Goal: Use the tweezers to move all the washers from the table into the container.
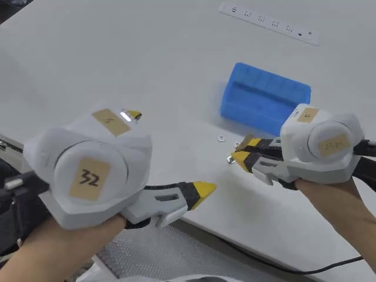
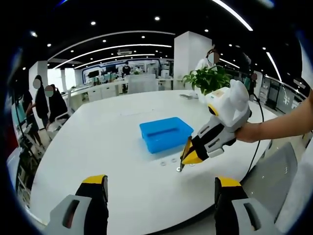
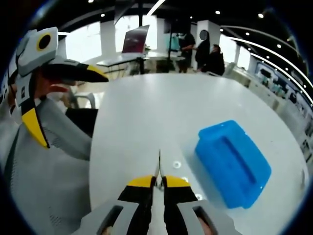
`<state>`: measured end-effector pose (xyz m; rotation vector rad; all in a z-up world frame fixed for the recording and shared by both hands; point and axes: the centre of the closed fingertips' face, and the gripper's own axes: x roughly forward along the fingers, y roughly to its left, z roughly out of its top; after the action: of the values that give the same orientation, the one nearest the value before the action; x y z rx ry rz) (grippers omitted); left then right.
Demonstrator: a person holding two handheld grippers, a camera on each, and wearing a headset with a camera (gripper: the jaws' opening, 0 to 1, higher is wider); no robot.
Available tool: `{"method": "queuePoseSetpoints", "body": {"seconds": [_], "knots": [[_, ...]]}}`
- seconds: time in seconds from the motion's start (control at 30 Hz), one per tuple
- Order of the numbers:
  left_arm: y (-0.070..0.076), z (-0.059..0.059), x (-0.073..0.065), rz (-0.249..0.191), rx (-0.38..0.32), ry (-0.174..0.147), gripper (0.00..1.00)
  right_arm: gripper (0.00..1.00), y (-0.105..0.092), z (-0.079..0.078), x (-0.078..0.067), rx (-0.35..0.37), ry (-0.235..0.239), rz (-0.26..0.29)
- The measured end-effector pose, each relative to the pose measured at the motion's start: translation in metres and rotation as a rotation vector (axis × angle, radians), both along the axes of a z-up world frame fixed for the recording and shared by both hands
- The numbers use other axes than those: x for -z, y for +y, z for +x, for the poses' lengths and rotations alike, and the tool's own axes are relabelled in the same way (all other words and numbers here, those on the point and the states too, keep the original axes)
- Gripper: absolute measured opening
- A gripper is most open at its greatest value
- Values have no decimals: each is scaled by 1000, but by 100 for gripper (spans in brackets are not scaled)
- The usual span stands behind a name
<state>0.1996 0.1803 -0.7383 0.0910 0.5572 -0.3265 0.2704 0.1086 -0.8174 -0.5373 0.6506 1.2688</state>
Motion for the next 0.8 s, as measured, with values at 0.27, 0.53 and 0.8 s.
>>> {"method": "queuePoseSetpoints", "body": {"seconds": [0.27,0.53,0.8], "knots": [[1,-1,-1,6,1,0,92,4,0,0,-1,7,-10,-1],[1,0,-1,17,5,0,91,4,3,-3,-4,-1,-16,12],[1,0,-1,24,9,1,90,4,3,-2,-2,2,-13,14]]}}
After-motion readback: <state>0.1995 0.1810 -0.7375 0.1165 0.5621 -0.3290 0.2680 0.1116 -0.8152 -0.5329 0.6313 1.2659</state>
